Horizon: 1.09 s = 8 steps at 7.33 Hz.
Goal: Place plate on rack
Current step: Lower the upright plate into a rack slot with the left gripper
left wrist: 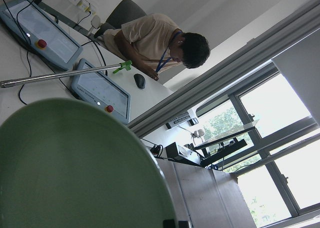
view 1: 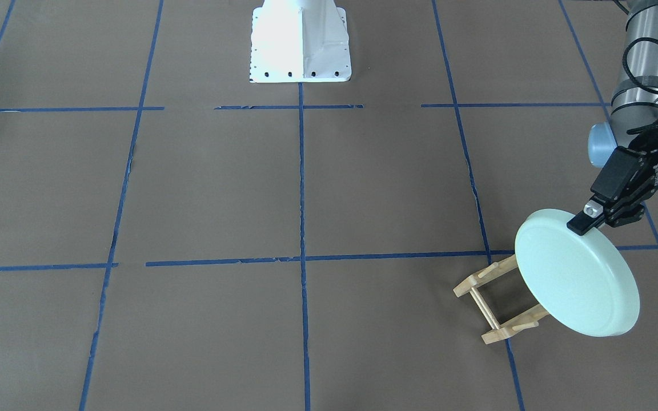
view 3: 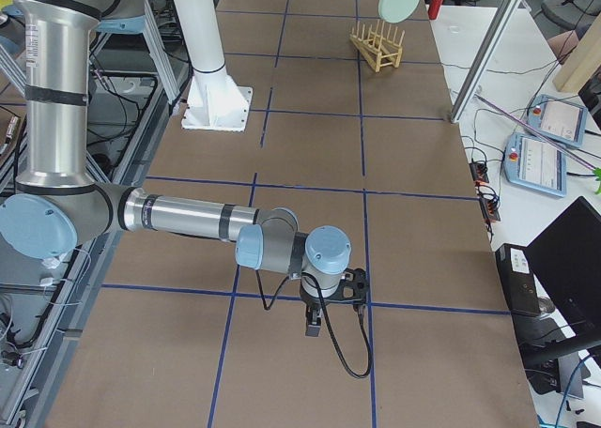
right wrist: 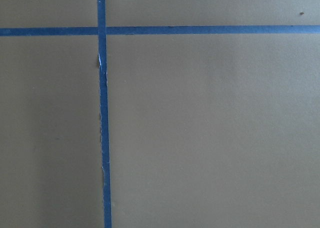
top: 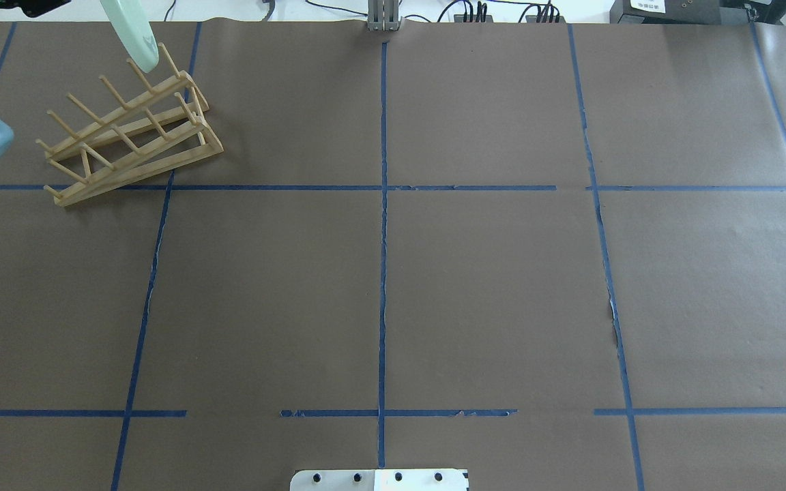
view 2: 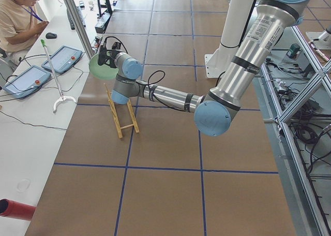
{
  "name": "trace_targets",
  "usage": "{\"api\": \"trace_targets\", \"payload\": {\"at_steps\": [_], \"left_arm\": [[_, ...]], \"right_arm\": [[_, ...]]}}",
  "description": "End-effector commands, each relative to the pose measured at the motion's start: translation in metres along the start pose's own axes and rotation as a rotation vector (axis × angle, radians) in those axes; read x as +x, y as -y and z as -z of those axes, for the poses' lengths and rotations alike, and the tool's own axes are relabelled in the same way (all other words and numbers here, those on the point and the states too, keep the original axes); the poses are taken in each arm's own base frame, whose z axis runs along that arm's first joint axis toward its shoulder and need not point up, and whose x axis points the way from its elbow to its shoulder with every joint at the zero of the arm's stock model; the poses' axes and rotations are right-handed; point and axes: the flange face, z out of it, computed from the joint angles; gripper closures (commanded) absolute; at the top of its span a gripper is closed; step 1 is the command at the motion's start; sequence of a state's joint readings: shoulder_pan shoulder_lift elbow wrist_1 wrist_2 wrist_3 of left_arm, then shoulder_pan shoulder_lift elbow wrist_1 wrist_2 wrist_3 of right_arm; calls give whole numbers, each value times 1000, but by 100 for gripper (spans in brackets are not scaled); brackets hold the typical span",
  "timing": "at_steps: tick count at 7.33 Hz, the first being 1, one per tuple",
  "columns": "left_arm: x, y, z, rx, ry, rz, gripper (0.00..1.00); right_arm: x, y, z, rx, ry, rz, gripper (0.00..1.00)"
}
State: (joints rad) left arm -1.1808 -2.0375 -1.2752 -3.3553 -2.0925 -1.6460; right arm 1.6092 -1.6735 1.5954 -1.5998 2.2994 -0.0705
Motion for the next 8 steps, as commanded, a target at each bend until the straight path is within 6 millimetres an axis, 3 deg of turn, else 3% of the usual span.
{"api": "trace_targets", "payload": {"at_steps": [1,4,8], "left_arm": [[-12,-7,0,-13,12,6,100],[-26,-26,-10,-45,28,26,100],[-48,-44,-5,-64,62,26,100]], "right_arm": [[0,0,0,0,0,0,0],[0,0,0,0,0,0,0],[0,0,0,0,0,0,0]]}}
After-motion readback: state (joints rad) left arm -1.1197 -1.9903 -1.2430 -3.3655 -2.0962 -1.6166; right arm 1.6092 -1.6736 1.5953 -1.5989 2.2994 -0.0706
